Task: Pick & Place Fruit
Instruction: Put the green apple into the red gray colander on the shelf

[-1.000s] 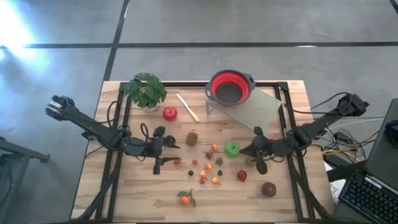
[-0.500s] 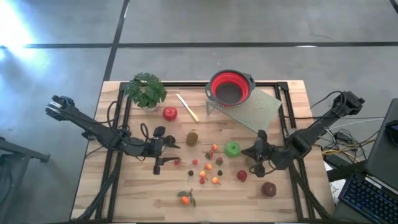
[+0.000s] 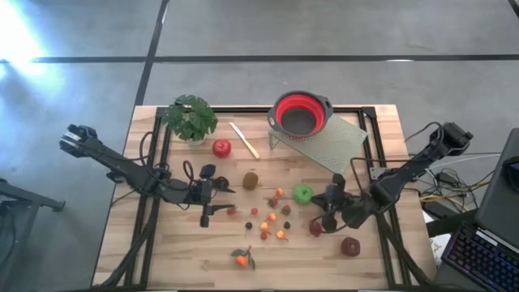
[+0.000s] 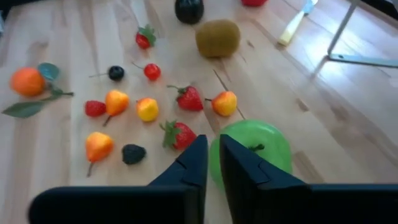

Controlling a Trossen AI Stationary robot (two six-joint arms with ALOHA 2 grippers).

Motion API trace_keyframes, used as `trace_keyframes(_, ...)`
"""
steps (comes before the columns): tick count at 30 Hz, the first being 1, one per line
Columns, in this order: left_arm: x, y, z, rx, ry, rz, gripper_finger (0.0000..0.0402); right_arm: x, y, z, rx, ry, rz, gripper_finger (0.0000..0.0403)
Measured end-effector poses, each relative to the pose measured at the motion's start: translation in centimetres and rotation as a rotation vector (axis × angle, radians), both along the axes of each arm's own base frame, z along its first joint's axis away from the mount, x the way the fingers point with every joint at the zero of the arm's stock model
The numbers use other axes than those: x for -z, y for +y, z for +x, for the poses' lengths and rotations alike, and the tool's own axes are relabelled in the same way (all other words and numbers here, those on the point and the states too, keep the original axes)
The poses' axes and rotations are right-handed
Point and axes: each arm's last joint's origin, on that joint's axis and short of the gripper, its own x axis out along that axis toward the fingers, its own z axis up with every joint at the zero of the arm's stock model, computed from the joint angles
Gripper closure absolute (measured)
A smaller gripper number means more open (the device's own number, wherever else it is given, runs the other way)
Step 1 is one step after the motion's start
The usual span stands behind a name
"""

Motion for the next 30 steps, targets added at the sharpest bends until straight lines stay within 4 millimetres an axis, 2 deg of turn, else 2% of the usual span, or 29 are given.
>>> trace_keyframes(7,0.0,0.0,0.0,0.0,0.0,-0.003,0.0204,1.6,-0.4,1.0,0.064,0.055,-0.01,0.0281)
trace_keyframes(13,0.0,0.0,0.0,-0.001,0.0,-0.006,0.0204,2.5,-0.3,1.4,0.102,0.071,-0.005,0.0251)
trace_keyframes(20,0.0,0.0,0.0,0.0,0.0,-0.008,0.0204,3.5,-0.4,1.8,0.136,0.094,-0.05,0.0243)
trace_keyframes(30,0.0,0.0,0.0,0.0,0.001,-0.008,0.0204,4.3,-0.2,2.4,0.141,0.089,-0.063,0.0279)
